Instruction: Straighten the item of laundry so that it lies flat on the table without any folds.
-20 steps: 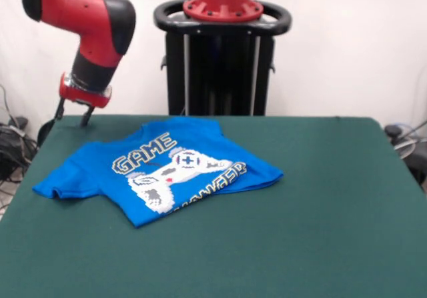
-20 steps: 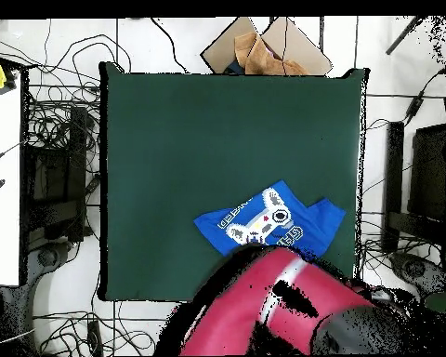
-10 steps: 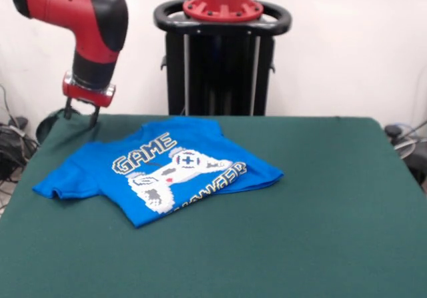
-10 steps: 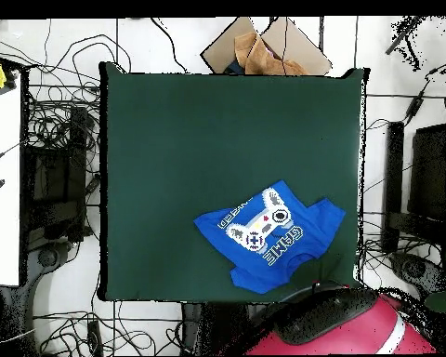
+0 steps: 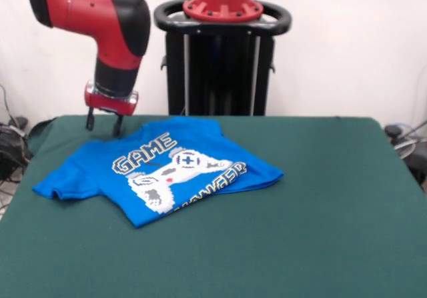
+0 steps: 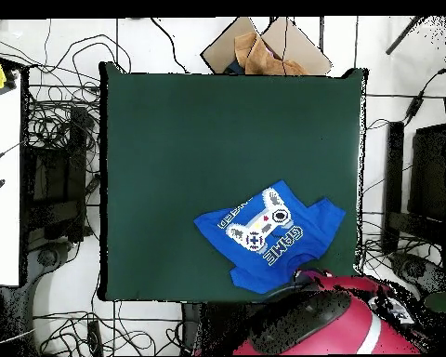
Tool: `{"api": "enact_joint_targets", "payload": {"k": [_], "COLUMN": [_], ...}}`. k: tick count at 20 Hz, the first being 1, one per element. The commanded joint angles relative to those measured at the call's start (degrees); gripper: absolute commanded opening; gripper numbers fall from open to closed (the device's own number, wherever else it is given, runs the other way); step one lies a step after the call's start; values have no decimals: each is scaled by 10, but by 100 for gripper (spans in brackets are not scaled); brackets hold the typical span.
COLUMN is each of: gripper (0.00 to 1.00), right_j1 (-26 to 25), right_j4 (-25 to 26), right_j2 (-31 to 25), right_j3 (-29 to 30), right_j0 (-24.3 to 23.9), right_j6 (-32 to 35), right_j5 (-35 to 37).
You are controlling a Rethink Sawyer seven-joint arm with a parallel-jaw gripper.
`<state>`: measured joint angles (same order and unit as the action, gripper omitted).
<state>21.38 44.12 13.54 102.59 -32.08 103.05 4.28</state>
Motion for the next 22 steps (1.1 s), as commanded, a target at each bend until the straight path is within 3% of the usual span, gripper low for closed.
{"api": "enact_joint_targets", "payload": {"k": [1, 10, 15, 22], "gripper": [100, 100, 100, 100], "right_j1": [19, 84, 148, 187], "right_j4": [-68, -113, -137, -134], "right_j2": [-148, -196, -206, -209], "right_j3": [20, 68, 86, 74], "right_j0": [38, 27, 32, 42], "right_j6": [42, 14, -12, -21], "right_j5": [70, 165, 241, 293]}}
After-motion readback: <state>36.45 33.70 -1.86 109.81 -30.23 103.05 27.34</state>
